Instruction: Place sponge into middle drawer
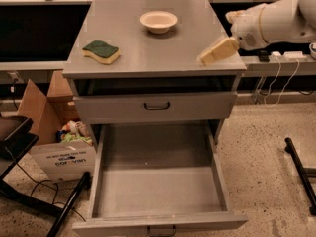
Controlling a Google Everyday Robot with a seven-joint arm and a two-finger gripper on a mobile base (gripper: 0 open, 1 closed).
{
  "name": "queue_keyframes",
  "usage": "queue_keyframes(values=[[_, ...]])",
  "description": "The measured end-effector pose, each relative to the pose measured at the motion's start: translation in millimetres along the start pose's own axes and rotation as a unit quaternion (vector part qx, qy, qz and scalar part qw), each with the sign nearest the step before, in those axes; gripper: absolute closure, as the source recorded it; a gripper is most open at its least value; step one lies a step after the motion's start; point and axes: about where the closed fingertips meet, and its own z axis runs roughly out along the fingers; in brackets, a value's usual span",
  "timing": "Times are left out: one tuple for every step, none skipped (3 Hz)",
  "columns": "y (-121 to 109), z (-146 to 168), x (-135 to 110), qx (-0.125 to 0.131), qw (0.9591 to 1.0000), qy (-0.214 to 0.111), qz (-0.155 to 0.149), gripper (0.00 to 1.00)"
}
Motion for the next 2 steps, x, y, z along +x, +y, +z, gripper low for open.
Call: queue_keyframes(values=[[-29.5,41.5,-31.0,-0.002,0.9986,-0.052,0.009,0.0],[-36.0,41.2,-37.1,0.002,0.9982,-0.06,0.008,0.0]])
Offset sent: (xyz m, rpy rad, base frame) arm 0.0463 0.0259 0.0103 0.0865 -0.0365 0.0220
